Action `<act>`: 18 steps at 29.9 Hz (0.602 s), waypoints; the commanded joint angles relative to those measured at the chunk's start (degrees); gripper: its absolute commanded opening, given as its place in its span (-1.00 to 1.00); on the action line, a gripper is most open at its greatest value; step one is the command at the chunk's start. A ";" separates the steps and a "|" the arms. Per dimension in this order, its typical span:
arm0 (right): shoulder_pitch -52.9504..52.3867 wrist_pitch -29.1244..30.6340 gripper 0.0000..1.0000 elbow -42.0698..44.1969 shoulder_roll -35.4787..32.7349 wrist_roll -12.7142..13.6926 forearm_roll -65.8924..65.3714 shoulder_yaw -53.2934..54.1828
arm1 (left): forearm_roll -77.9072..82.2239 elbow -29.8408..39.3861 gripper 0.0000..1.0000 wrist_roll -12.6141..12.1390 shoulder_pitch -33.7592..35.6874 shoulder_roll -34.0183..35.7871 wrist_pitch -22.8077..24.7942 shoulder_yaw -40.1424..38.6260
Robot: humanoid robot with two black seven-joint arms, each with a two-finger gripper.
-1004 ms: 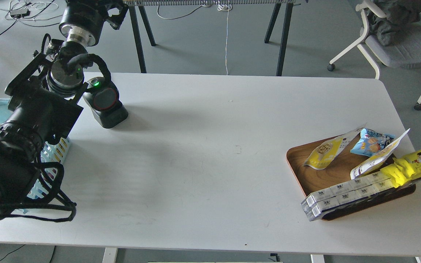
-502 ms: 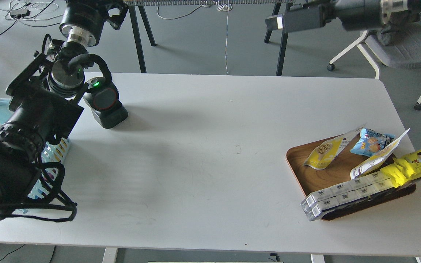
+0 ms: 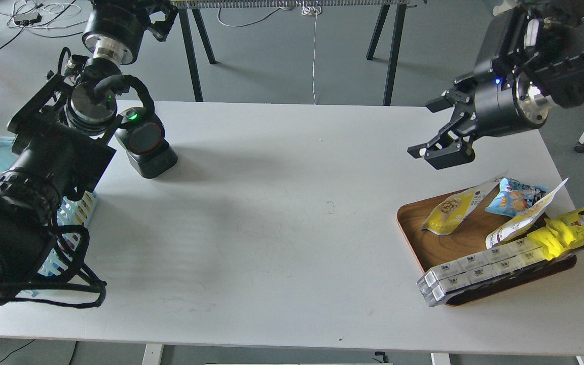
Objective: Scan snack and place in basket
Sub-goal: 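Move the right gripper over the tray and lower onto the yellow pouch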
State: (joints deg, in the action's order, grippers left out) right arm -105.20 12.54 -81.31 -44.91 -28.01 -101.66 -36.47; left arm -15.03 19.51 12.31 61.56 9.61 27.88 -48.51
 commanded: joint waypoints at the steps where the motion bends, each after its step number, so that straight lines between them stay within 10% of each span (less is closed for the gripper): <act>1: 1.74 -0.85 0.70 -0.34 -0.35 0.01 -5.38 -1.94 | 0.00 0.00 0.99 0.08 -0.04 -0.38 0.07 0.00; 18: 2.10 -2.08 0.61 -4.82 -6.77 0.01 -7.50 -3.35 | 0.00 0.00 0.99 0.00 -0.04 0.15 0.12 0.17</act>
State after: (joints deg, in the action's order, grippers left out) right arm -102.78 10.54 -85.23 -50.51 -28.00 -109.38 -39.91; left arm -15.03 19.51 12.30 61.52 9.82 27.95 -48.34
